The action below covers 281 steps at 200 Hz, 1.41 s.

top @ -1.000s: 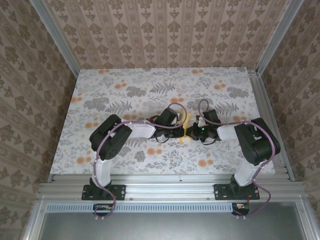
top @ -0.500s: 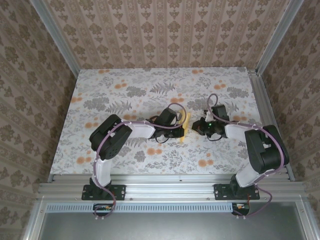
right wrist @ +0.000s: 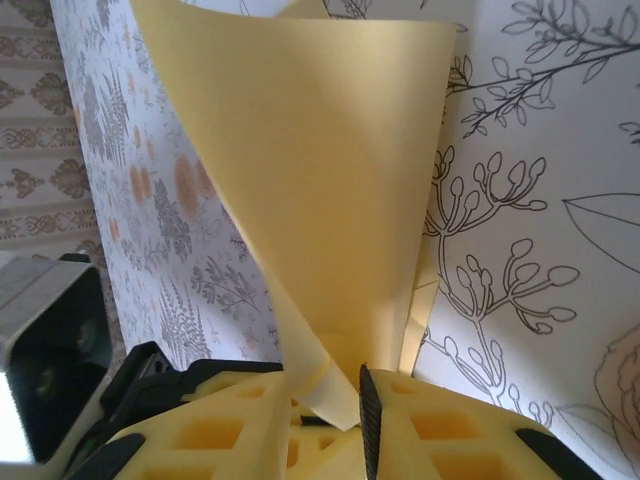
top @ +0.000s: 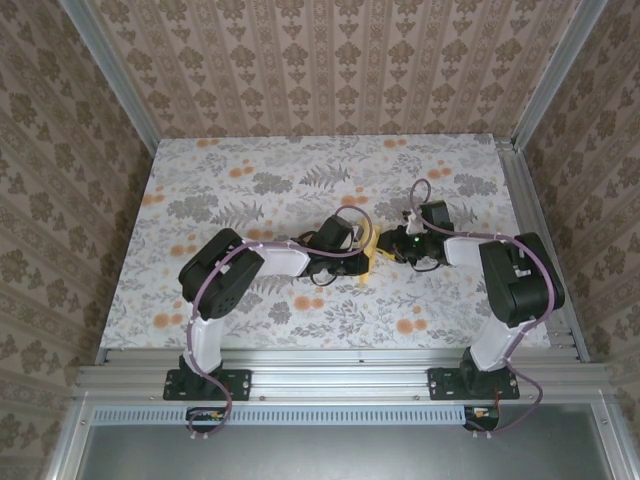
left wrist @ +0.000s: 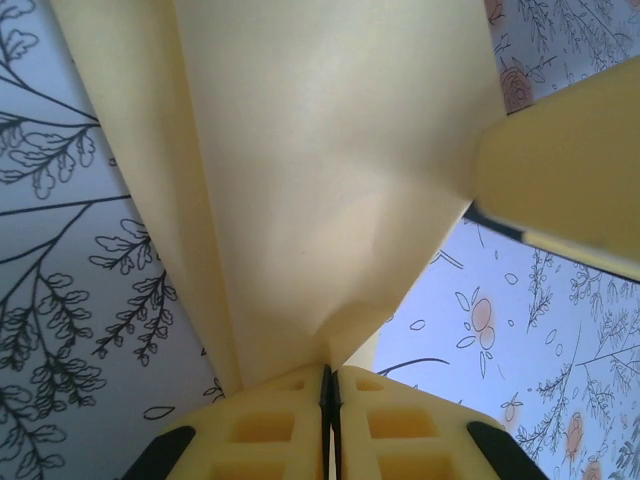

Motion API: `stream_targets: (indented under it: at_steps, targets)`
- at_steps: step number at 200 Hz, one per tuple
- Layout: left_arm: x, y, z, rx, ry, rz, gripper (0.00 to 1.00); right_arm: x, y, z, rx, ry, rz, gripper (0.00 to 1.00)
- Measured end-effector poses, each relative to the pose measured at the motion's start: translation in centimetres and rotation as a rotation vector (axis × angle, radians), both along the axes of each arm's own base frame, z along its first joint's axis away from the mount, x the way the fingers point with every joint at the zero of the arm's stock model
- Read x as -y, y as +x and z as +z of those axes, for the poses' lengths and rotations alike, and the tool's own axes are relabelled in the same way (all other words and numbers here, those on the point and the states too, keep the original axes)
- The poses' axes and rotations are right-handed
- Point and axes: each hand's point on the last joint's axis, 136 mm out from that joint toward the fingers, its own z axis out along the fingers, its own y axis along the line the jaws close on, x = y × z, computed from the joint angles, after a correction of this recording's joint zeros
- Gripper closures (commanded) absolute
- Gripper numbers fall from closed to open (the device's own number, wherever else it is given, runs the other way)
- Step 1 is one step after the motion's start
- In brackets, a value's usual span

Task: Fold a paper plane with a square sheet of paper (pick it up from the middle)
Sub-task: Fold the wing for the fifth time at the center of the table.

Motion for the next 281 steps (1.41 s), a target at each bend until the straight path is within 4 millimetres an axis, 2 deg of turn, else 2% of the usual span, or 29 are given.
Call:
stream_targets:
  at_steps: [43, 87, 133, 170, 224, 281]
  targets:
    - [0.0, 0.0, 0.0, 0.004, -0.002, -0.008, 0.86, -1.2, -0.4, -0.4, -0.001, 0.019, 0.040, 0.72]
    - [0.1, -0.1, 0.1, 0.004, -0.007, -0.016, 0.82, -1.5, -0.7, -1.4, -0.021, 0.013, 0.057, 0.92]
    - [0.2, -0.2, 0.2, 0.007, -0.008, -0.028, 0.78, -1.3, -0.6, -1.7, -0.020, -0.021, 0.071, 0.99]
    - [-0.1, -0.5, 1.0, 0.019, -0.003, -0.041, 0.73, -1.0, -0.7, -2.3, -0.027, -0.058, 0.079, 1.00]
    - [-0.5, -1.3, 4.2, 0.076, 0.015, -0.050, 0.68, -0.6, -0.9, -3.2, -0.041, -0.104, 0.094, 1.00]
    - [-2.1, -2.2, 2.2, 0.079, 0.195, -0.030, 0.65, -0.7, -1.0, -3.2, -0.046, -0.104, 0.097, 1.00]
